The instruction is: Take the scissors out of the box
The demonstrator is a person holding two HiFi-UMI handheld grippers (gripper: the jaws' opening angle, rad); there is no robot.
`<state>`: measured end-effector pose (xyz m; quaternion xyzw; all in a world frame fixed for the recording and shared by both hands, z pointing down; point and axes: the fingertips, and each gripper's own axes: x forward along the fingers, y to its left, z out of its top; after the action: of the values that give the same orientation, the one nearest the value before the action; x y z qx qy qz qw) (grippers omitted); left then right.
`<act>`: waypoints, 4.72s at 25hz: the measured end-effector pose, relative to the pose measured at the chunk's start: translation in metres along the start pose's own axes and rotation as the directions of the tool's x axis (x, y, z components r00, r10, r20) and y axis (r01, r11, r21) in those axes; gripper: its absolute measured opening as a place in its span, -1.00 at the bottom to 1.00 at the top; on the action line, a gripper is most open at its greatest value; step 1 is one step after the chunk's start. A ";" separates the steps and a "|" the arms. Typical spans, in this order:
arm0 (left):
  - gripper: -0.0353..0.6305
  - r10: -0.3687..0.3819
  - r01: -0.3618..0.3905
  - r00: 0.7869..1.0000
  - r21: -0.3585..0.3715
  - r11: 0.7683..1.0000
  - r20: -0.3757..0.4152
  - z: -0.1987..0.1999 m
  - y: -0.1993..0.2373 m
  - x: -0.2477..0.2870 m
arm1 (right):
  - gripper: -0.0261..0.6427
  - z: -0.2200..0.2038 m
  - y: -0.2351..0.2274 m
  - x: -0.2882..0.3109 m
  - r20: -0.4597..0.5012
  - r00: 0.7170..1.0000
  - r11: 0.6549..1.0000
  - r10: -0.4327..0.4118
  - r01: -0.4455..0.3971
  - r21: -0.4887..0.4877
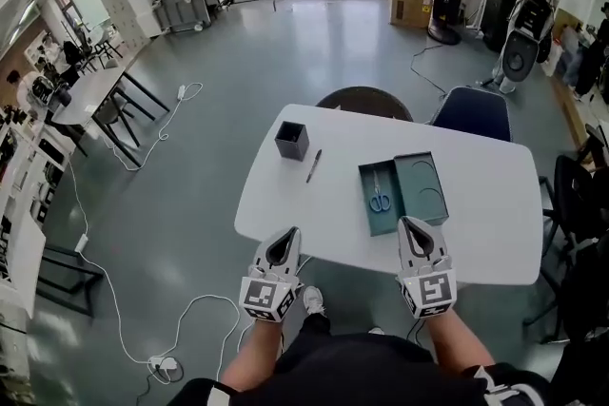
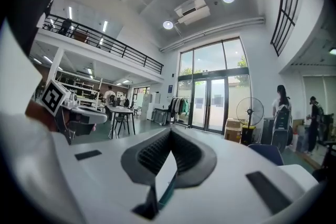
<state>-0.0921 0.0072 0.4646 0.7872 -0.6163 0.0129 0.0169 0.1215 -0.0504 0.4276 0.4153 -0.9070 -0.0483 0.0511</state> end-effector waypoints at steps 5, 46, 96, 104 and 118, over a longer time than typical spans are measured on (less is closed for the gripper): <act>-0.87 -0.050 0.050 0.999 -0.006 0.999 -0.021 -0.002 0.047 0.025 | -0.90 0.002 0.014 0.047 -0.033 0.999 0.999 -0.034 0.034 0.007; -0.86 -0.352 0.349 0.930 -0.042 0.936 -0.103 -0.054 0.078 0.182 | -0.65 -0.185 -0.036 0.159 -0.626 0.778 0.969 -0.065 0.200 0.148; -0.87 -0.349 0.344 0.927 -0.062 0.937 -0.138 -0.069 0.099 0.204 | -0.67 -0.340 -0.032 0.178 -0.955 0.283 0.967 0.089 0.204 0.150; -0.87 -0.335 0.334 0.934 -0.028 0.942 -0.120 -0.050 0.091 0.198 | -0.67 -0.318 -0.031 0.176 -0.914 0.398 0.957 0.079 0.225 0.181; -0.87 -0.343 0.341 0.932 -0.031 0.939 -0.119 -0.050 0.071 0.181 | -0.67 -0.224 -0.041 0.174 -0.745 0.663 0.970 -0.071 0.219 0.103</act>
<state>-0.1172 -0.1835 0.5229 0.8801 -0.4677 0.0553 0.0607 0.0692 -0.2195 0.6535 0.4735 -0.7734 0.2029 0.3694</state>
